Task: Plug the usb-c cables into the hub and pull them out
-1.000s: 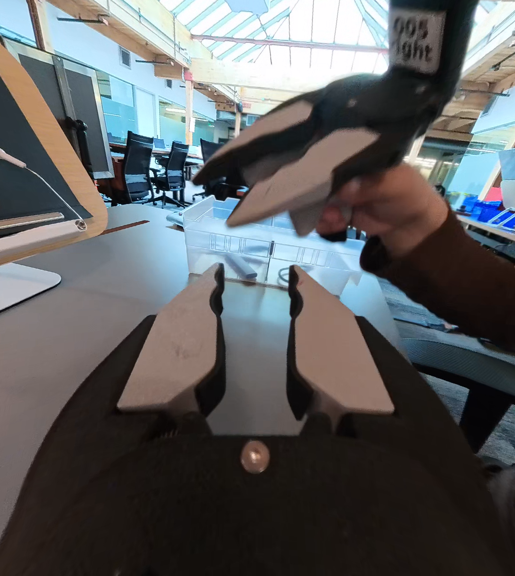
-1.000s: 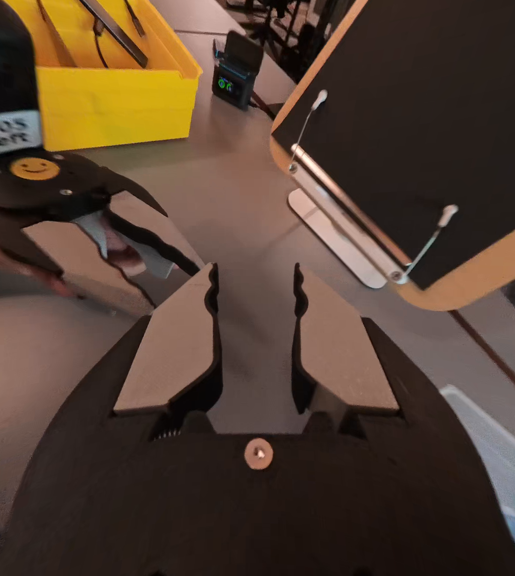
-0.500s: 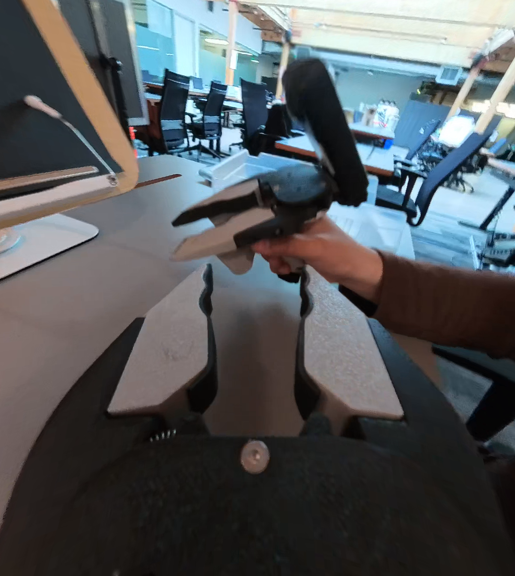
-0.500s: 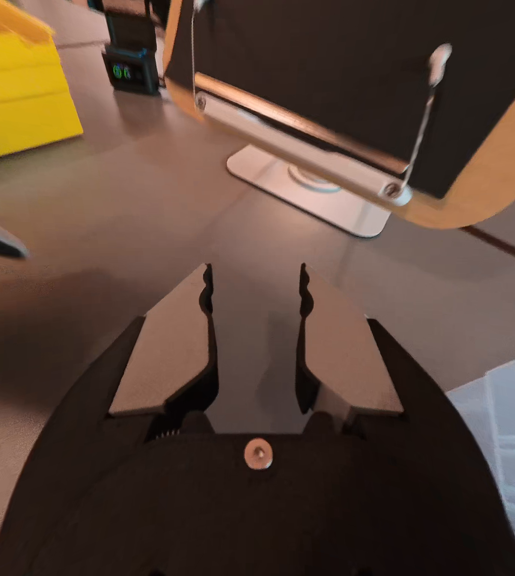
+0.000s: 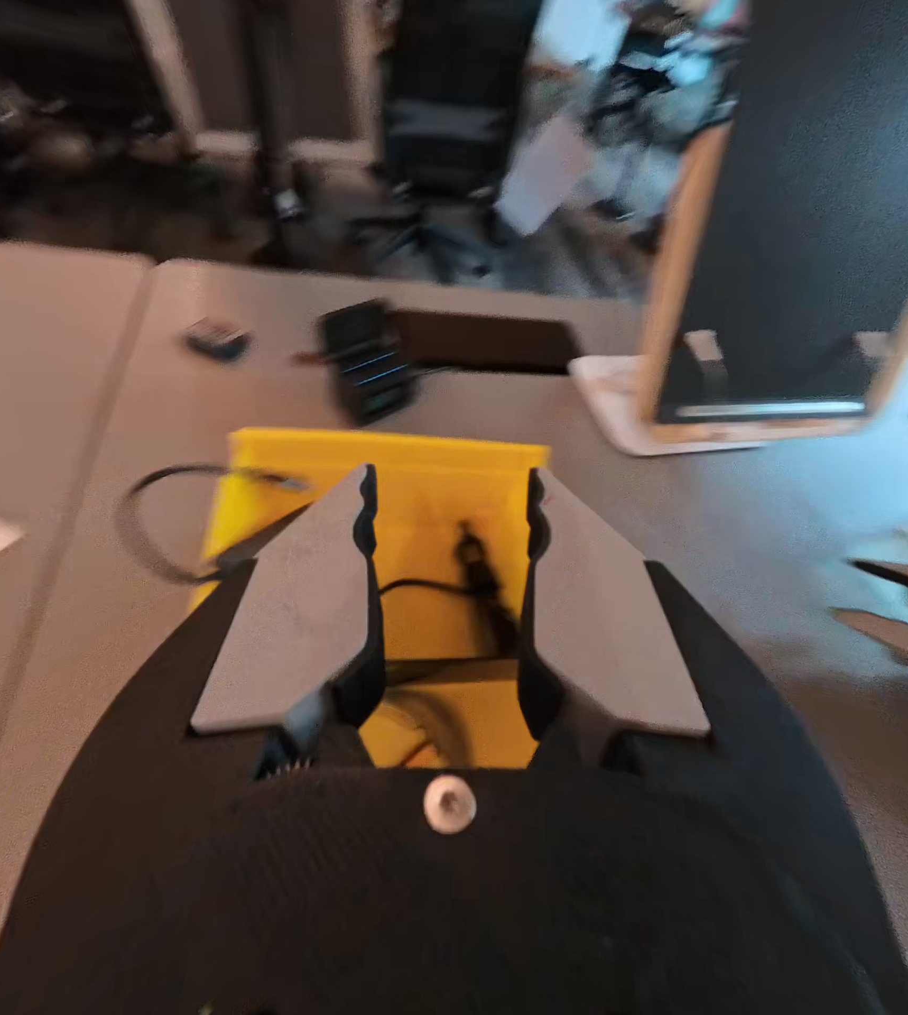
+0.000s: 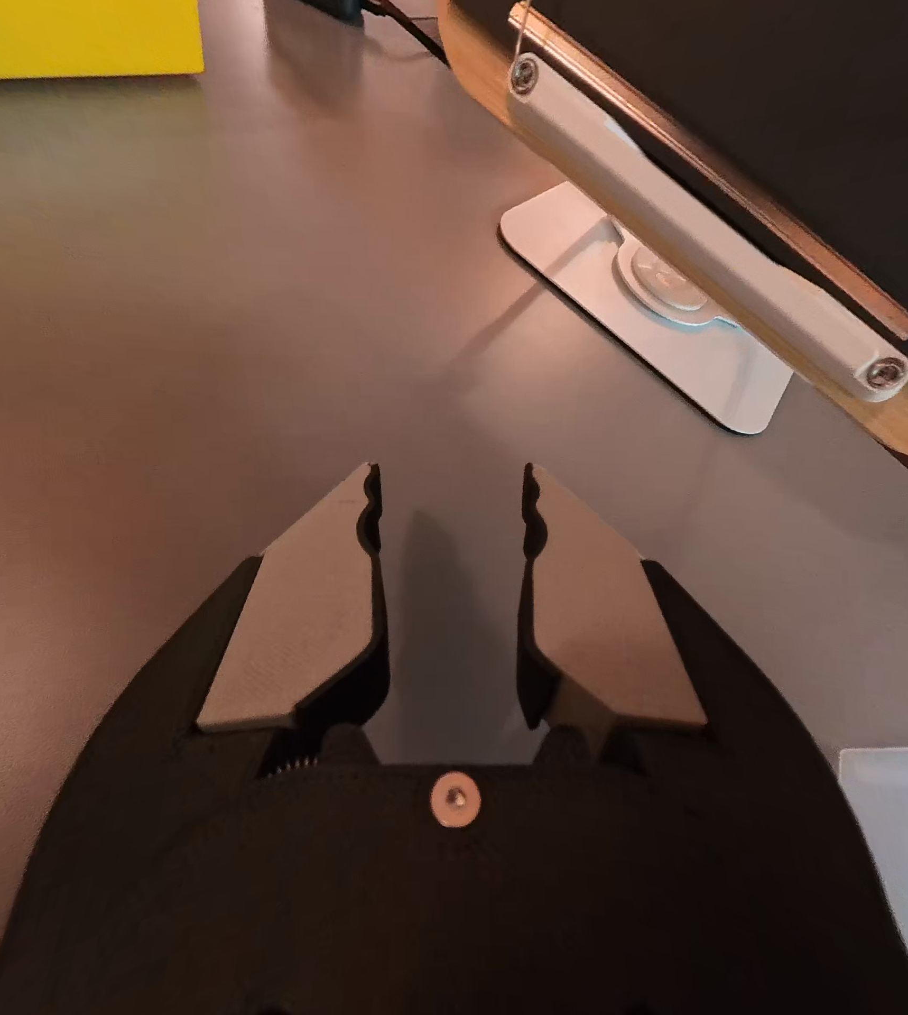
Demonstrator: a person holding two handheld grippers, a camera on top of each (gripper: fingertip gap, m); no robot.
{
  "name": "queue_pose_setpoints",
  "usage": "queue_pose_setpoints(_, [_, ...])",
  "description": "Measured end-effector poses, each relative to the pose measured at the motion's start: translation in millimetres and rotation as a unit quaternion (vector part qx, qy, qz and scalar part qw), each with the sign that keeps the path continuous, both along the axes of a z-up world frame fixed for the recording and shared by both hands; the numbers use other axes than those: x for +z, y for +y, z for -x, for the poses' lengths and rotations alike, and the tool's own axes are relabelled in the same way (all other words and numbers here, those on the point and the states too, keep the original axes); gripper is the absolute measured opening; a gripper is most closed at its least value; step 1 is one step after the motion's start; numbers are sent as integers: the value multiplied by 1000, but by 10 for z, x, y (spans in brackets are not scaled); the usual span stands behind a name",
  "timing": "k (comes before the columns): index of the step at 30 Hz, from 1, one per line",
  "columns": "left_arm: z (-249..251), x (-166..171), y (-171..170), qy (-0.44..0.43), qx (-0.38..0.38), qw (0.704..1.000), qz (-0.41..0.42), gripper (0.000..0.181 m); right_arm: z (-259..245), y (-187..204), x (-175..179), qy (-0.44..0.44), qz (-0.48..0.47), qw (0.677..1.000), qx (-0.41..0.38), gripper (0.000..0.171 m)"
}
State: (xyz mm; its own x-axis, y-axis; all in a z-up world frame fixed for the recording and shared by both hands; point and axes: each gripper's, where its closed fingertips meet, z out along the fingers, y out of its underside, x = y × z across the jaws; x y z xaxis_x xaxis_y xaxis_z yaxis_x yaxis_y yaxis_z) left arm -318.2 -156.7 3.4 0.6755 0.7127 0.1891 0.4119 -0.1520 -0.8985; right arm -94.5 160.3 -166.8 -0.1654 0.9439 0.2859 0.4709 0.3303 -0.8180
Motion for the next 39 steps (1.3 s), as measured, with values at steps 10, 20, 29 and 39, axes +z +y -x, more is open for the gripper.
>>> queue_pose_setpoints(10, [871,-918,-769,-112,129,981,91,43,21,-73,-79,-15,-1,1000,11,47])
queue_pose_setpoints(20, [914,-331,-681,-5,125,985,122,0,16,-125,-69,-13,-7,1000,21,45])
queue_pose_setpoints(29, [170,1133,183,213,8,968,132,0,-34,-261,44,5,12,998,60,43])
queue_pose_setpoints(39, [-1372,1628,1488,334,-203,908,152,0,-123,-524,360,59,95,984,142,53])
